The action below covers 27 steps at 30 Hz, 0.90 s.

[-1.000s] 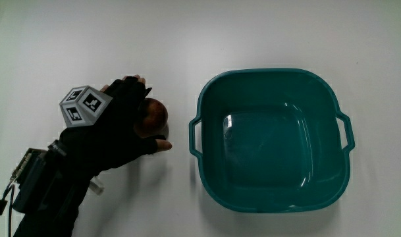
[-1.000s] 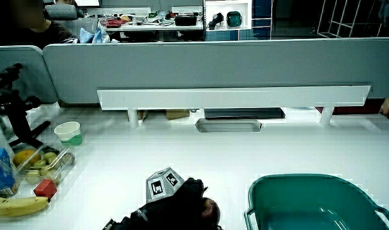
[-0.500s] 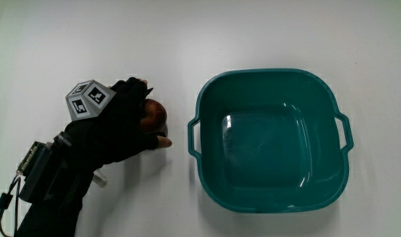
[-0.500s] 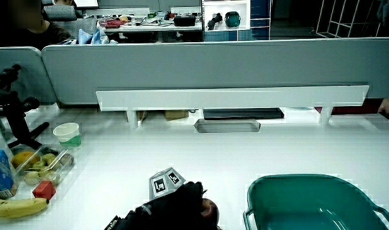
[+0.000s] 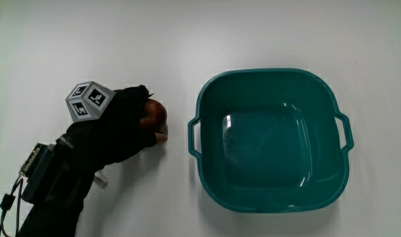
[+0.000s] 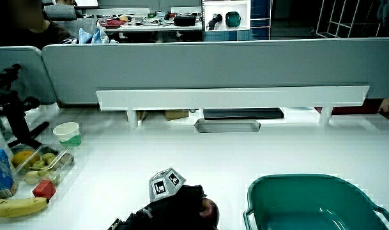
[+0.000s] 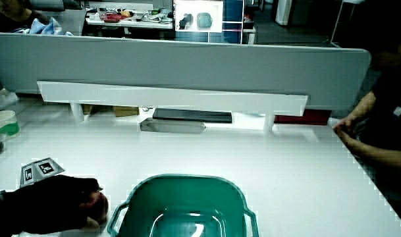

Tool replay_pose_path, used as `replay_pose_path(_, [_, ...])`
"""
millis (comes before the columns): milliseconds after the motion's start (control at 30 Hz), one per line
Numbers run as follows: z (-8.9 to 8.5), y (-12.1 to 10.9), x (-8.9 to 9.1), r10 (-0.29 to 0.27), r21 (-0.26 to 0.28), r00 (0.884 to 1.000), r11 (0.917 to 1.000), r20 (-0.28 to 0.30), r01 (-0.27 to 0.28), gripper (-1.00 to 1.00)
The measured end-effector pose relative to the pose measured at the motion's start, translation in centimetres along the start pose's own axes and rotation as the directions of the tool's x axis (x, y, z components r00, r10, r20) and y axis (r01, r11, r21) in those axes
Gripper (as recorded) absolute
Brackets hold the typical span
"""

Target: Pick apple from desk

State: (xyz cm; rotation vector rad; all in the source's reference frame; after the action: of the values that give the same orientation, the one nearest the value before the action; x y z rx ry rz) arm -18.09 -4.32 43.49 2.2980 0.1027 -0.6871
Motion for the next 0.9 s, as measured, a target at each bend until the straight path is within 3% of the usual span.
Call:
replay_pose_path(367, [-0.2,-0.3,0.2,-0.056,0.076,0.998,0.9953,-0.043,0.059,0.88])
replay_pose_path(467, [-0.2,-0.4,0.0,-0.078,0.089,0.997,0.9928,-0.026,0.08,1.0])
replay_pose_path(633, [0.6,-0.8,-0.3,-0.108,0.12,0.994,0.9864,-0.031,0.111,1.0])
replay_pose_path(700, [1.2,-1.1,-0.1,-0.133,0.144,0.989,0.9795,-0.06,0.141,1.0])
replay_pose_path(733, [1.6,-1.4,0.1,-0.143,0.145,0.989,0.9783,-0.048,0.148,1.0])
replay_pose_path(900, [3.0,-3.2,2.1,-0.118,0.158,0.991,0.9794,-0.062,0.126,1.0])
